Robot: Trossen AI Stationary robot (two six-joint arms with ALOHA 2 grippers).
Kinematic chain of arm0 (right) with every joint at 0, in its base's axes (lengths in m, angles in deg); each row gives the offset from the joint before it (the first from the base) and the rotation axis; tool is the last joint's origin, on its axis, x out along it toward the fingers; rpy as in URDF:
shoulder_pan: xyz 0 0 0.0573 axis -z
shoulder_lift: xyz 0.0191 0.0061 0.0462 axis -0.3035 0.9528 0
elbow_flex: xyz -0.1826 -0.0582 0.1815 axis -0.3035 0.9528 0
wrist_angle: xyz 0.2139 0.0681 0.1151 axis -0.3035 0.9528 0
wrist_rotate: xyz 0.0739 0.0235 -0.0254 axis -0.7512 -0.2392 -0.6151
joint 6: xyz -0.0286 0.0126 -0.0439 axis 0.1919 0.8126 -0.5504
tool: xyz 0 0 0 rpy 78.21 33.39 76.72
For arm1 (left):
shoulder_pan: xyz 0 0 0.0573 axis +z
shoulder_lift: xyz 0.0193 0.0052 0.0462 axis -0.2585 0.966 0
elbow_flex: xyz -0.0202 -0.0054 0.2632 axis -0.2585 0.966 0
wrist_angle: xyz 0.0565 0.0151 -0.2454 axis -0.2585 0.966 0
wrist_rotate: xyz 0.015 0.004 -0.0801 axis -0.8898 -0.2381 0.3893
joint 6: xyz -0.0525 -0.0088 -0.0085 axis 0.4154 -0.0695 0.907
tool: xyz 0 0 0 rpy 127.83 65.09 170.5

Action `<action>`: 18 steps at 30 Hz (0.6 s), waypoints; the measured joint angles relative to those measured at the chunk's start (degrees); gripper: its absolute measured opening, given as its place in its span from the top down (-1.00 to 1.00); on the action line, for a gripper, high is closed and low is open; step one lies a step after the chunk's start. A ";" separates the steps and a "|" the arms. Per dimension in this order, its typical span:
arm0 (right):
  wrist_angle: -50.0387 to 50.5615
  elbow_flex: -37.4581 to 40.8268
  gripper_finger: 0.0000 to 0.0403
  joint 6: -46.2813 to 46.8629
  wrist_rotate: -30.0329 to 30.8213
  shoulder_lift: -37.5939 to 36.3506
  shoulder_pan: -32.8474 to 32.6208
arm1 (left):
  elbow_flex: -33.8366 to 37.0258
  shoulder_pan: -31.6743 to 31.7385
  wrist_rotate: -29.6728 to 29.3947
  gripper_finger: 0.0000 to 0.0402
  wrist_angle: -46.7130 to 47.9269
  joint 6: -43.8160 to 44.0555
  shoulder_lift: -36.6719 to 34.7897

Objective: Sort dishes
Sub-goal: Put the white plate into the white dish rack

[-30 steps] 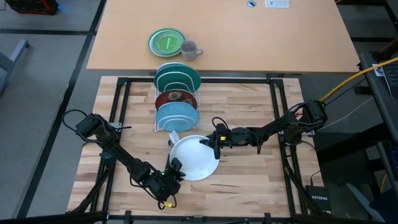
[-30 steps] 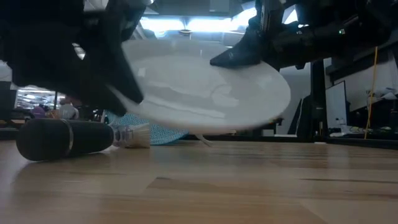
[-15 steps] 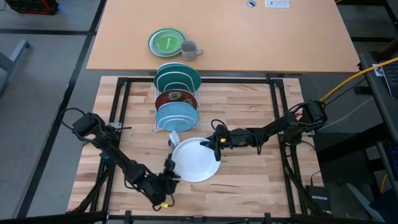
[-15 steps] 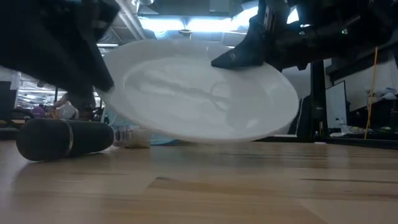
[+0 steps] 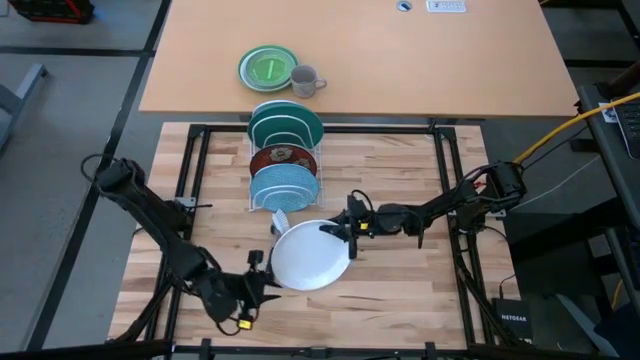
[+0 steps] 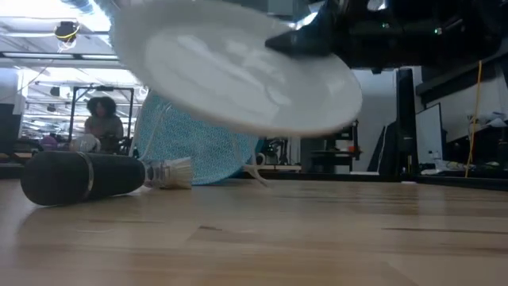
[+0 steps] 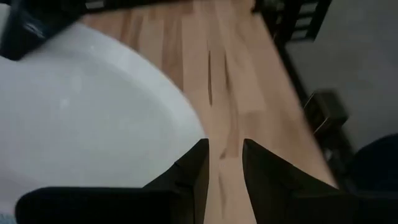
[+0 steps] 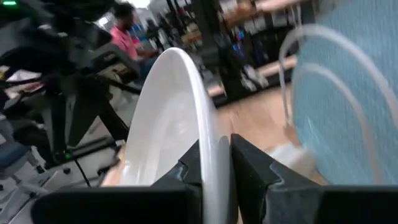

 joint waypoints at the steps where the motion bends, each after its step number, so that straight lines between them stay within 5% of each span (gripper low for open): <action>1: -1.33 0.00 0.74 -0.96 -0.03 -0.12 0.00 | 0.00 -0.28 -0.02 0.57 0.01 0.00 -1.34; 12: -6.88 -3.50 0.74 -20.45 0.29 -7.62 0.51 | -0.02 -1.11 -0.92 0.57 7.27 2.44 -17.72; 18: -2.72 -9.24 0.75 -34.69 0.25 -13.00 5.14 | -0.04 -0.72 -8.88 0.57 14.78 3.12 -25.65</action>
